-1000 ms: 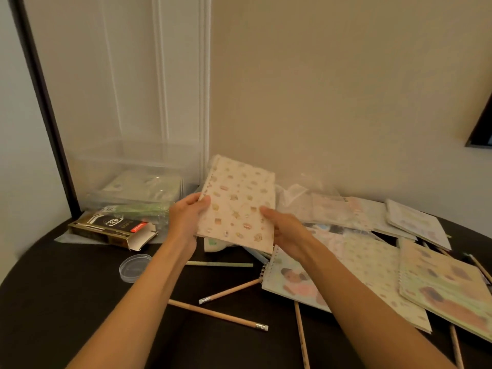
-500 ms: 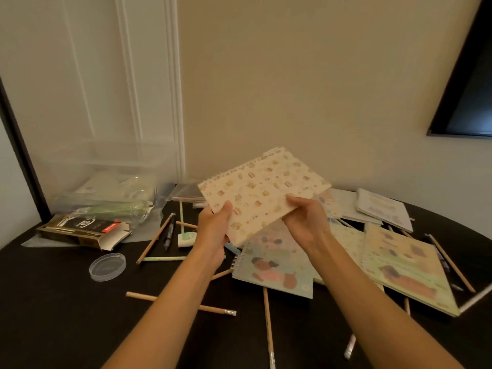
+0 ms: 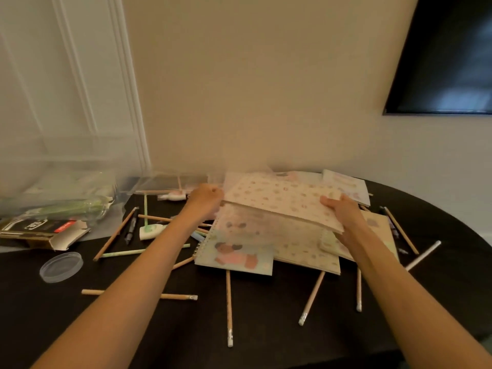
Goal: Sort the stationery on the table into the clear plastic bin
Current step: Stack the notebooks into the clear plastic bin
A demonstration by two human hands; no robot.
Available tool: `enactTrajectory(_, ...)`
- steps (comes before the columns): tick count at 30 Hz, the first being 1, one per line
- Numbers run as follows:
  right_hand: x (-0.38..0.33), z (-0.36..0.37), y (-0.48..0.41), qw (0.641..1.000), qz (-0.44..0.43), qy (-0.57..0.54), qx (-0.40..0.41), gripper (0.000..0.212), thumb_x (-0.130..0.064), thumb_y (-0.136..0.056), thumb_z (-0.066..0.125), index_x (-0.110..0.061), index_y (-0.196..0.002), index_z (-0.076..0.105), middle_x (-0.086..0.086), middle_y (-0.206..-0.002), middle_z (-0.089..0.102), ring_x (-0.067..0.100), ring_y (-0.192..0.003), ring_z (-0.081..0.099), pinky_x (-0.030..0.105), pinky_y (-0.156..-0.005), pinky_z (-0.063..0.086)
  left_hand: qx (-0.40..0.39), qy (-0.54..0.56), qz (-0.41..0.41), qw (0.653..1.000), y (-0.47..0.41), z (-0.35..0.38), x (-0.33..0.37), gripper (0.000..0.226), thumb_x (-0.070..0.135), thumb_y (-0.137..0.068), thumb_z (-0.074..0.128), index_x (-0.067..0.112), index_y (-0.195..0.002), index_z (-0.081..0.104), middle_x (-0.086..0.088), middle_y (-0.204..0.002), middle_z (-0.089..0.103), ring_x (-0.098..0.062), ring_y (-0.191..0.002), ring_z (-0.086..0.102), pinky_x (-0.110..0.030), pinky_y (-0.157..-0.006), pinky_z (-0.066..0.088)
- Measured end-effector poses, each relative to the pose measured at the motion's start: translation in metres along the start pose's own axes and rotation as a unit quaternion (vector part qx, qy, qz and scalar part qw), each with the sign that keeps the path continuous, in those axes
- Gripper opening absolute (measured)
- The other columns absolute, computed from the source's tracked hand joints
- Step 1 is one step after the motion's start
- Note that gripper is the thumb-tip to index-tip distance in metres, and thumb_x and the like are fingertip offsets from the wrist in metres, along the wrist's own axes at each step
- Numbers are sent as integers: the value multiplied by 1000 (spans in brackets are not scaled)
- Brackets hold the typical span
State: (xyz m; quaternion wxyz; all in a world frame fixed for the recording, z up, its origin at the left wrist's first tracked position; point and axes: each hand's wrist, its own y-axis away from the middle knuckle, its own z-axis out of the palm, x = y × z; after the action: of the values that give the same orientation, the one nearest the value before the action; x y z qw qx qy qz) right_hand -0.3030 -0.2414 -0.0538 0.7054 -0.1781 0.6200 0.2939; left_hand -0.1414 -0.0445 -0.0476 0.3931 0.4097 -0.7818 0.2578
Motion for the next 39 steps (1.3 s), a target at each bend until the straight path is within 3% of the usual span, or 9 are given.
enactTrajectory(2, 5, -9, -4, 996, 47, -80, 7, 32, -1, -94, 50, -5, -125, 48, 11, -100, 64, 15, -59, 64, 19, -37, 48, -56, -115, -6, 992, -7, 8, -12, 12, 19, -92, 47, 12, -95, 56, -10, -96, 54, -24, -88, 52, -30, -69, 38)
enactTrajectory(6, 12, -26, -5, 979, 122, -165, 11, 22, 0, -92, 52, -14, -109, 46, 5, -58, 66, 10, -38, 61, 17, -33, 45, -123, -275, -24, 953, -5, 28, -25, 70, 39, -85, 64, 11, -140, 32, -12, -145, 30, -30, -128, 39, -37, -98, 40)
enactTrajectory(11, 15, -40, 3, 985, 143, -64, -69, 62, 0, -92, 51, -8, -146, 23, 13, -96, 65, 22, -65, 68, 31, -50, 57, -15, -324, 7, 946, -3, 47, -34, 41, 27, -89, 58, 8, -121, 42, -15, -124, 40, -33, -110, 47, -37, -82, 42)
enactTrajectory(16, 16, -46, -5, 986, 151, -27, -71, 74, 2, -90, 53, -11, -150, 12, 22, -141, 42, 28, -78, 64, 34, -50, 56, 29, -354, 69, 932, -7, 49, -36, 12, 16, -96, 44, 5, -96, 49, -17, -104, 56, -31, -93, 52, -32, -68, 34)
enactTrajectory(21, 13, -35, -10, 990, 123, -68, -6, 62, 1, -93, 49, -13, -148, 22, 18, -135, 50, 20, -56, 67, 26, -37, 51, 59, -362, 143, 919, -3, 45, -22, 12, 3, -95, 35, 9, -87, 40, -20, -94, 57, -38, -86, 52, -34, -62, 27)
enactTrajectory(24, 20, -26, -19, 991, 68, -96, 60, 38, -4, -95, 48, -10, -132, 44, 13, -126, 58, 25, -90, 66, 33, -63, 58, 40, -359, 161, 918, -1, 45, -14, 17, 3, -95, 36, 9, -79, 37, -14, -83, 51, -34, -77, 49, -32, -59, 26)
enactTrajectory(28, 29, 1, -10, 985, -29, 46, 162, 43, -15, -95, 47, -15, -135, 33, 6, -125, 52, 29, -113, 54, 49, -92, 46, 20, -381, 182, 906, 0, 54, -6, 28, 2, -93, 40, 12, -70, 28, -6, -72, 42, -34, -84, 54, -30, -59, 26)
enactTrajectory(34, 33, 41, 20, 963, -180, 139, 142, 36, -8, -97, 44, -10, -127, 24, -3, -79, 52, 13, -69, 54, 21, -52, 43, -3, -409, 215, 887, 1, 68, -2, 17, 8, -90, 48, 16, -84, 33, -1, -70, 36, -32, -86, 54, -32, -60, 28)
enactTrajectory(39, 28, 45, 11, 953, -169, 199, 153, 15, -5, -90, 47, -4, -104, 42, 16, -101, 57, 22, -72, 54, 35, -57, 44, -20, -407, 201, 891, 5, 72, 0, 11, 9, -92, 40, 12, -85, 32, -11, -86, 47, -33, -89, 51, -33, -62, 26)
